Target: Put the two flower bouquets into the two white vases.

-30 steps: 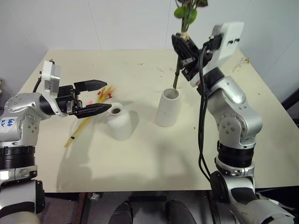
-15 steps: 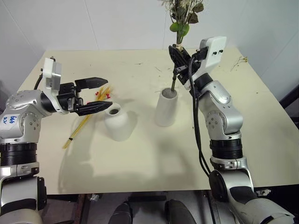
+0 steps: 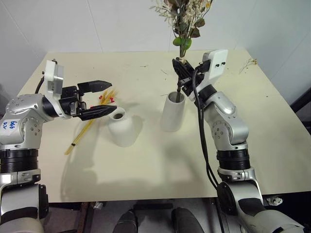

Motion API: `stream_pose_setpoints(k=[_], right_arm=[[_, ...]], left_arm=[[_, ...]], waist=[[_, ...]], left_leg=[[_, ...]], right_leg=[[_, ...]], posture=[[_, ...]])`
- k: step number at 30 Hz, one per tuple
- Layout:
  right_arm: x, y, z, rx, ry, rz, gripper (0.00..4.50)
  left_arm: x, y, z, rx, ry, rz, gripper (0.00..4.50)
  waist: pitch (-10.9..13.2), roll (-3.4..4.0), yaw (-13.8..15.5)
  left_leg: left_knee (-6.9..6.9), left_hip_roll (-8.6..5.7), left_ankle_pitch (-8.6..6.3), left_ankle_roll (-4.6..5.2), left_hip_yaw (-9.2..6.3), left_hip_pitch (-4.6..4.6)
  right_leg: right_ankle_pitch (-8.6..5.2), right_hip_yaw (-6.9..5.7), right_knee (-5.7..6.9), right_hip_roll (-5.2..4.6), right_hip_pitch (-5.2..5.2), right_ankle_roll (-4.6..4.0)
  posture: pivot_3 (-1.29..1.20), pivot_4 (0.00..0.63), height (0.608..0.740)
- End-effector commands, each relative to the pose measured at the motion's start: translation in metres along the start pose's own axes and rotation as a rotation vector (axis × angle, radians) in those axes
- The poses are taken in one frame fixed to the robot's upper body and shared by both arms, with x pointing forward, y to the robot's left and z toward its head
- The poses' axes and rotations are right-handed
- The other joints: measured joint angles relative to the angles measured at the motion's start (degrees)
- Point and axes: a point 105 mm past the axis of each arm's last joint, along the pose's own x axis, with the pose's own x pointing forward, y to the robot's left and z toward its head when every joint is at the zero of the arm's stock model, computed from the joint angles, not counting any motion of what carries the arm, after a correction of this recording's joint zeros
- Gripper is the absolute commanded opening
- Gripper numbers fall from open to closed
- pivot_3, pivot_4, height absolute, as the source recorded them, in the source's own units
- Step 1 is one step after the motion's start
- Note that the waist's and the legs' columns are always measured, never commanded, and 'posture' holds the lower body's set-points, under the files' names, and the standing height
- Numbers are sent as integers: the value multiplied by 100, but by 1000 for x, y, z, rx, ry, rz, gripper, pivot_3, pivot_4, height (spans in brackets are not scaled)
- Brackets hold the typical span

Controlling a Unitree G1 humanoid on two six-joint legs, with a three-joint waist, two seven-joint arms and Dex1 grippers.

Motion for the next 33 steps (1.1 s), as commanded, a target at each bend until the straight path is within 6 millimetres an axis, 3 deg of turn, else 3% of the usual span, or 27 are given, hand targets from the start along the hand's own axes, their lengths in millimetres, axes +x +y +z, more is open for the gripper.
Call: stream_pose_setpoints(k=[1,8,12,22,33], right_arm=[[0,4,7,-22,-47,11,1000],[-10,12,8,-40,-47,48,3297],[-27,19,15,-67,-20,106,4475],[-83,25,31,-178,168,260,4475],[-116,44,43,-147,317,502,4475]], left_arm=[[-2,-2,11,47,-7,1,4500],[-2,-2,11,50,-7,3,4500],[-3,-2,11,52,-5,3,4500],[0,3,9,50,-1,-3,4500],[1,12,7,66,-4,58,4500]], waist=[[0,0,6],[0,0,10],[0,0,25],[1,-3,42],[9,-15,49]], left_leg=[[0,0,0,0,0,0],[-1,0,0,0,0,0],[-3,0,0,0,0,0],[6,-1,-1,1,0,-1],[7,-1,-4,7,0,-4]], right_leg=[[0,0,0,0,0,0],[0,0,-2,-1,1,0],[0,0,-4,-1,0,0],[0,-1,-7,-1,7,0],[1,-2,-21,-2,11,2]], posture=[[0,150,740],[0,150,740],[0,150,740],[0,150,740],[0,150,740]])
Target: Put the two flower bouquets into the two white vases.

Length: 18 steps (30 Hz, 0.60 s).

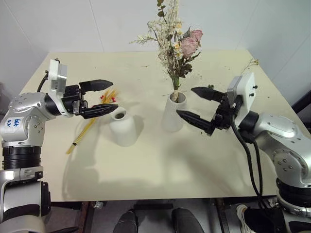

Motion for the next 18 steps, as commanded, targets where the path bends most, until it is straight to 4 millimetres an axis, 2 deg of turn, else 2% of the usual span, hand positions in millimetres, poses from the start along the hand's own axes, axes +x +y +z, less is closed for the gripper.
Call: stream_pose_setpoints(k=[1,5,10,18], right_arm=[[-9,9,16,-6,-20,78,4475],[-11,8,22,-14,-20,104,4475],[-8,3,30,-32,-54,127,4475],[-11,4,31,-20,-21,201,4475]], left_arm=[[-4,7,11,54,-21,73,4500],[-10,14,14,54,-23,165,4500],[-34,41,-2,-37,120,501,4500],[-63,42,-30,-127,322,777,4500]], waist=[[2,-4,9],[6,-11,6],[9,-17,9],[13,-23,57]], left_leg=[[0,0,0,0,0,0],[2,0,0,1,0,0],[4,0,-1,1,-1,0],[1,-1,-4,2,0,-3]], right_leg=[[0,0,0,0,0,0],[1,-1,-1,0,1,1],[3,1,-1,0,1,5],[3,1,-8,-3,-1,6]], posture=[[0,150,740],[0,150,740],[0,150,740],[0,150,740]])
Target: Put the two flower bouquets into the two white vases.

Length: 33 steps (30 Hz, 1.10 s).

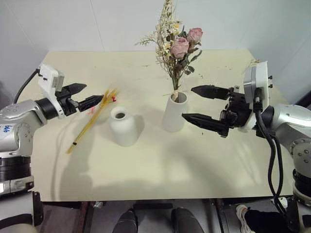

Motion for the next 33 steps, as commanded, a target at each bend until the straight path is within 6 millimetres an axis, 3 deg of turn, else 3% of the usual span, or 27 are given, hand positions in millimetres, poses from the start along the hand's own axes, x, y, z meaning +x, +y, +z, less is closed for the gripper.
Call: stream_pose_setpoints(k=[1,8,14,26,29,33], right_arm=[[-4,3,12,-35,-11,43,4475],[-14,7,18,-52,20,162,4475],[-9,-1,35,-55,-115,166,4475],[-10,1,28,-50,-71,164,4475],[-11,1,28,-55,-66,155,4500],[-12,1,28,-63,-60,145,4500]], left_arm=[[-13,15,-2,21,94,166,4500],[-23,23,-40,-90,375,321,4500],[-27,28,-62,-146,500,382,4500],[-6,19,-95,-206,642,311,4500],[5,19,-97,-205,657,301,3889],[15,20,-102,-191,662,276,2668]], waist=[[0,0,21],[1,-2,92],[2,-4,76],[4,-6,99],[3,-6,101],[3,-6,102]], left_leg=[[1,0,0,0,0,0],[4,-2,-2,-2,1,0],[4,-1,-4,-5,2,0],[4,-3,-7,-10,3,-4],[6,-3,-7,-10,3,-3],[12,-4,-6,-10,4,-2]], right_leg=[[0,0,0,0,0,0],[1,0,-1,1,2,0],[1,1,-2,2,0,1],[1,-1,-8,-1,0,1],[1,-1,-6,0,0,1],[3,-1,-4,-1,3,4]], posture=[[0,150,740],[0,150,740],[0,150,740],[0,150,740],[0,150,740],[0,150,740]])
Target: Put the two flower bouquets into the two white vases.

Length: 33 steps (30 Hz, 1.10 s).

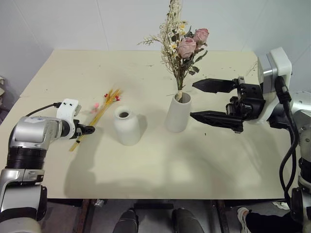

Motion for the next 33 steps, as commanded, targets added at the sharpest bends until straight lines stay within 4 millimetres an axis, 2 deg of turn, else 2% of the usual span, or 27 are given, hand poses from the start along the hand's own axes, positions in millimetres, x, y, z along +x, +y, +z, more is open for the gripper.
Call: stream_pose_setpoints(k=[1,9,11,14,17,19,21,25,29,33], right_arm=[[-4,3,11,-60,-1,-15,4500],[-6,3,12,-67,10,-31,4500],[-6,2,11,-68,15,-36,4500],[-8,2,10,-72,21,-40,4500],[-9,2,10,-74,21,-45,4500],[-9,3,10,-76,20,-47,4500],[-9,3,9,-78,17,-52,4500],[-8,3,9,-82,10,-62,4500],[-8,5,8,-84,4,-68,4500],[-8,6,8,-84,-2,-75,4500]], left_arm=[[8,-2,0,24,9,-24,2449],[17,-4,4,42,12,-48,28],[17,-3,7,45,-4,-46,28],[12,-1,22,75,-92,-33,28],[1,-3,55,104,-301,-42,28],[-7,-4,71,121,-412,-41,28],[-24,-12,94,153,-579,-80,28],[-55,-32,125,188,-835,-195,28],[-88,-43,146,174,-1104,-280,28],[-121,-54,159,162,-1331,-380,28]], waist=[[0,0,0],[0,1,27],[0,1,28],[0,1,43],[3,-5,43],[5,-8,43],[5,-8,24],[5,-9,7],[5,-9,10],[6,-11,6]], left_leg=[[0,0,0,0,0,0],[16,-3,0,0,0,0],[18,-5,0,0,0,1],[18,-5,1,0,-1,2],[19,-4,1,-1,0,-2],[19,-4,2,-1,0,-7],[19,-4,1,-1,0,-12],[18,-2,0,0,4,-22],[19,-2,0,0,8,-22],[30,-2,0,1,9,-22]], right_leg=[[0,0,0,0,0,0],[6,0,3,-3,9,9],[7,1,3,-4,10,11],[8,0,5,-4,11,11],[16,0,2,-3,8,13],[18,0,-4,-4,6,15],[18,0,-10,-5,3,16],[18,0,-16,-6,-5,17],[18,0,-19,-7,-4,17],[20,0,-14,-7,-3,21]], posture=[[0,150,740],[0,150,740],[0,150,740],[0,150,740],[0,150,740],[0,150,740],[0,150,740],[0,150,740],[0,150,740],[0,150,740]])
